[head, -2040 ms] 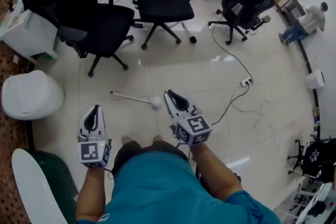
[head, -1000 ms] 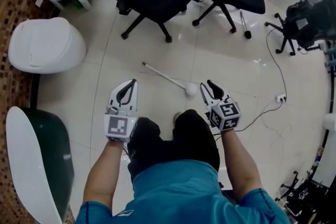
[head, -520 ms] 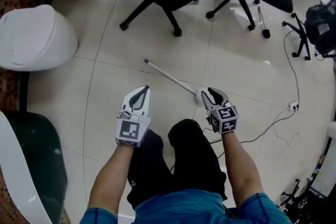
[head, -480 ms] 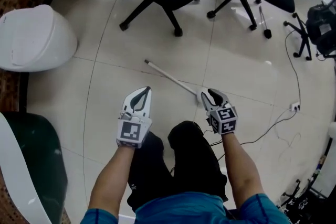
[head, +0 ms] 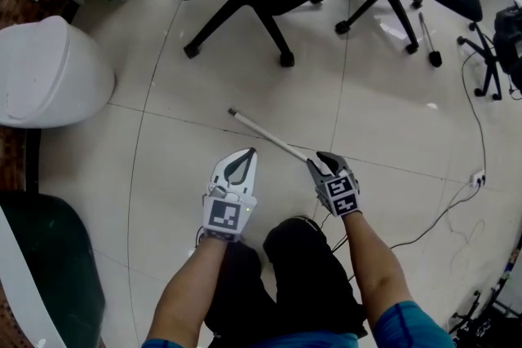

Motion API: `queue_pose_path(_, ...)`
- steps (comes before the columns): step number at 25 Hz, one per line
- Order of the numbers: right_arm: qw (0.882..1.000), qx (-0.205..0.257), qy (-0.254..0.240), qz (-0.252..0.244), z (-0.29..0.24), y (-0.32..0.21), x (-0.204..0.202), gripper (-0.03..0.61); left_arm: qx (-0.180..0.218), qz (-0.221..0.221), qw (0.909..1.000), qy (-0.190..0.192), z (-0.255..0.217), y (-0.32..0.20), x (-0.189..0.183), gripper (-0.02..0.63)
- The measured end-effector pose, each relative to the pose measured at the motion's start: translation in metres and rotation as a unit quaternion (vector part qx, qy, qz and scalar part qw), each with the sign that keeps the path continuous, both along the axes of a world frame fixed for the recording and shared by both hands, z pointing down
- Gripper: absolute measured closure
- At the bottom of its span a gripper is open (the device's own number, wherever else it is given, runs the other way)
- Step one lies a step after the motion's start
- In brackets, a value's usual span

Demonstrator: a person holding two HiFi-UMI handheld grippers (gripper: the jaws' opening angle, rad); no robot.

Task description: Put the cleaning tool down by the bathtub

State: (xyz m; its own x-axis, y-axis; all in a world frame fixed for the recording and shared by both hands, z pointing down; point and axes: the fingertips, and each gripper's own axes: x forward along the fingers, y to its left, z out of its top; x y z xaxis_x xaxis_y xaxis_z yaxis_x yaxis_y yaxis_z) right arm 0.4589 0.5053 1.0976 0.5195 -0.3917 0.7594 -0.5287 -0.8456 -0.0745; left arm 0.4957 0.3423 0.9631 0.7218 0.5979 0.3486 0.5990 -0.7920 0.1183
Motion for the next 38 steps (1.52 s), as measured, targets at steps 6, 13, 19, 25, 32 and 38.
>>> queue_pose_path(6, 0.997, -0.034, -0.040, -0.056, 0.090, -0.002, -0.004, 0.425, 0.036, 0.044, 0.9983, -0.012, 0.054, 0.005, -0.004, 0.614)
queue_pose_path(13, 0.986, -0.088, -0.088, -0.107, 0.185, -0.001, 0.001, 0.416, 0.063, 0.064, 0.9954, -0.032, 0.106, -0.001, -0.003, 0.614)
queue_pose_path(19, 0.968, -0.147, -0.141, -0.143, 0.244, 0.002, -0.006, 0.414, 0.045, 0.047, 0.9973, -0.034, 0.108, -0.006, 0.006, 0.614)
queue_pose_path(25, 0.962, -0.160, -0.167, -0.145, 0.266, 0.005, -0.006, 0.420, 0.038, 0.036, 0.9982, -0.030, 0.106, -0.015, 0.013, 0.614)
queue_pose_path(32, 0.957, -0.152, -0.193, -0.154, 0.261, -0.008, -0.019, 0.489, 0.066, 0.038, 0.9968, -0.022, 0.105, -0.023, 0.014, 0.614)
queue_pose_path(38, 0.962, -0.145, -0.183, -0.143, 0.193, -0.021, -0.030, 0.489, 0.096, 0.026, 0.9941, -0.044, 0.086, -0.044, -0.015, 0.614)
